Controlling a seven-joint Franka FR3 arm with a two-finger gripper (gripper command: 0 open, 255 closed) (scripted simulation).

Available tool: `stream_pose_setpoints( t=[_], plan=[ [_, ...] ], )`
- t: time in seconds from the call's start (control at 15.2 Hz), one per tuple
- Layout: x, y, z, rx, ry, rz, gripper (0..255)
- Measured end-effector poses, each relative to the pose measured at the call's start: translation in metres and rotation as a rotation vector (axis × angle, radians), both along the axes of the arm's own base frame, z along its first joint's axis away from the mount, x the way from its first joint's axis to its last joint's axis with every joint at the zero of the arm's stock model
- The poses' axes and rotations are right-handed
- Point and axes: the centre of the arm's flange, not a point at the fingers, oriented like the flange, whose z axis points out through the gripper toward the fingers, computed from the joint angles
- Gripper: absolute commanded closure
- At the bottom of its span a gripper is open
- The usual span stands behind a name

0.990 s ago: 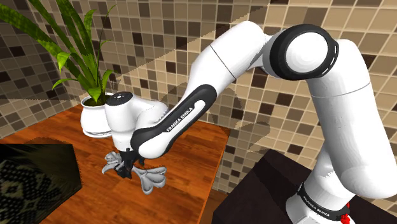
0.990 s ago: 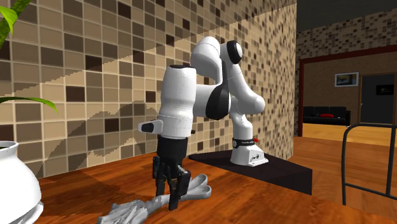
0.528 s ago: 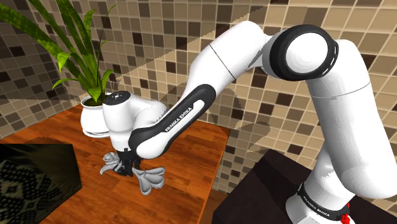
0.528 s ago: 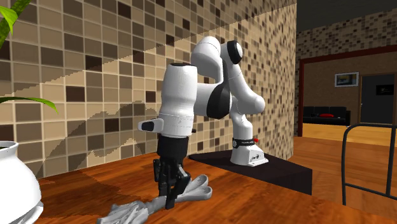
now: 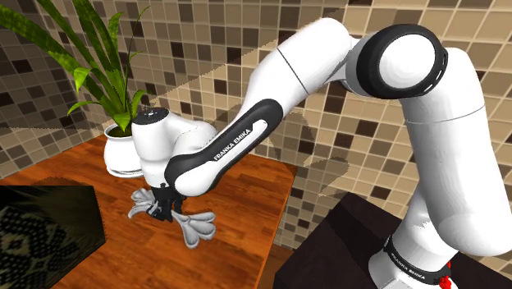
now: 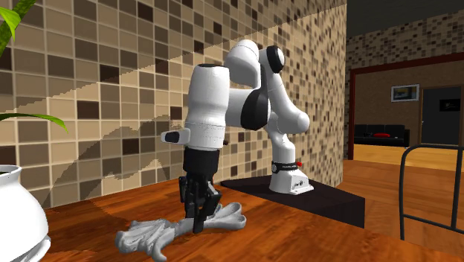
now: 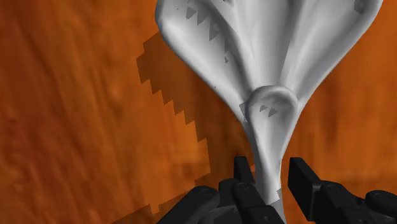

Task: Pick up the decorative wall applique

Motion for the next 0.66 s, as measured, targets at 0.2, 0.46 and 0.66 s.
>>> stream_pose_setpoints(
  t=[0.2, 0.46, 0.66],
  plan=[
    [0.000, 0.001, 0.015, 0.000, 0.000, 0.000, 255],
    [0.000, 0.001, 0.037, 0.000, 0.000, 0.000, 255],
    [-0.001, 0.000, 0.051, 0.000, 0.000, 0.000, 255]
  ],
)
